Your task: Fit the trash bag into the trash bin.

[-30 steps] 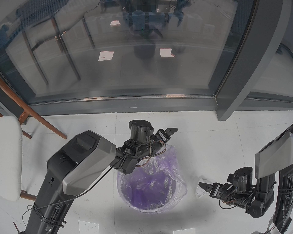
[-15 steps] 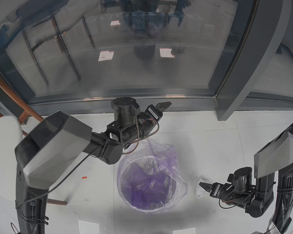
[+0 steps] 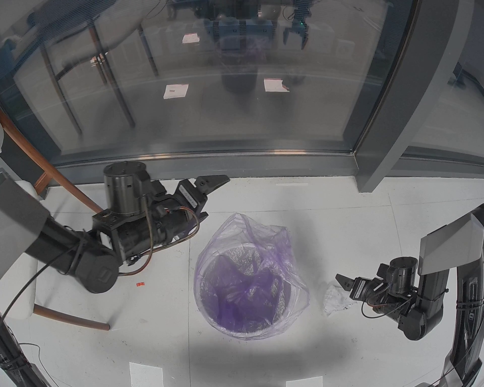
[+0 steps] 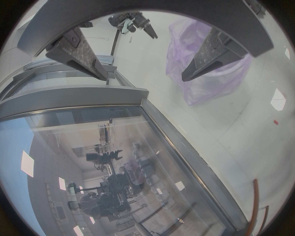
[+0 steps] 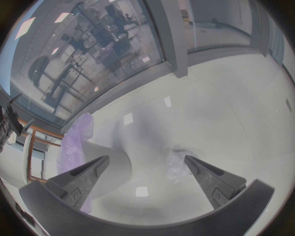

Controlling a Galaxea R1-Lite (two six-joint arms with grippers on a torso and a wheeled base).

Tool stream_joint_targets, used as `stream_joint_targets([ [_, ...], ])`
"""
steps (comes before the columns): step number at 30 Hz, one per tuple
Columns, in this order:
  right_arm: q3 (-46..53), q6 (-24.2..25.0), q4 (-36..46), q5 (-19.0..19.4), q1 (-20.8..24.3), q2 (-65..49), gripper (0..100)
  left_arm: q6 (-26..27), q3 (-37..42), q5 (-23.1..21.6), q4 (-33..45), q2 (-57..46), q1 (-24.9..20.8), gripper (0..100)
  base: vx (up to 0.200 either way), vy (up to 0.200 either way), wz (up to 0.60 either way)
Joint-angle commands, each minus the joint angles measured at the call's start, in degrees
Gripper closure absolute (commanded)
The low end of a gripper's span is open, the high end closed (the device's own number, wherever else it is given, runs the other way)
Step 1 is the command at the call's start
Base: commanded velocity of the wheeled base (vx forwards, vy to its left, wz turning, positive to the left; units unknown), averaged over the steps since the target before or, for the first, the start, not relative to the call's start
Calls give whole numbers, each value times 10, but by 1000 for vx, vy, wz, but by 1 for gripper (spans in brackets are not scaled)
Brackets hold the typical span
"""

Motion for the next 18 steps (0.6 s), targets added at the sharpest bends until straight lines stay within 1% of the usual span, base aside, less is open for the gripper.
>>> stream_joint_targets([
  [1,-150,-42,31,12,-27,86,0,18,81,-3,-4,-97,19,0,-200,0,0],
  [4,-159,-42,41,12,-28,85,0,20,84,-3,-4,-98,21,0,-200,0,0],
  [5,-274,-41,177,18,-39,79,0,32,99,-2,-4,-111,24,0,-200,0,0],
  [6,-319,-41,229,24,-44,79,0,37,100,-1,-4,-112,25,0,-200,0,0],
  [7,-319,-41,229,24,-44,79,0,37,100,-1,-4,-112,25,0,-200,0,0],
  [8,-393,-48,323,37,-53,86,0,53,100,3,-4,-112,26,0,-200,0,0],
  [9,-424,-61,365,43,-63,91,0,60,99,4,-4,-112,26,0,0,0,0],
  [11,-457,-92,404,50,-76,106,0,65,99,7,-4,-112,26,0,0,0,0],
  [12,-474,-122,422,55,-84,120,0,66,99,9,-4,-112,28,0,0,0,0],
  [14,-487,-160,433,59,-91,134,0,66,100,10,-4,-113,29,0,0,0,0],
  [16,-495,-176,439,59,-91,144,0,67,102,10,-4,-114,30,0,0,0,0],
  [18,-519,-180,460,59,-90,152,0,67,102,11,-4,-114,31,0,0,0,0],
])
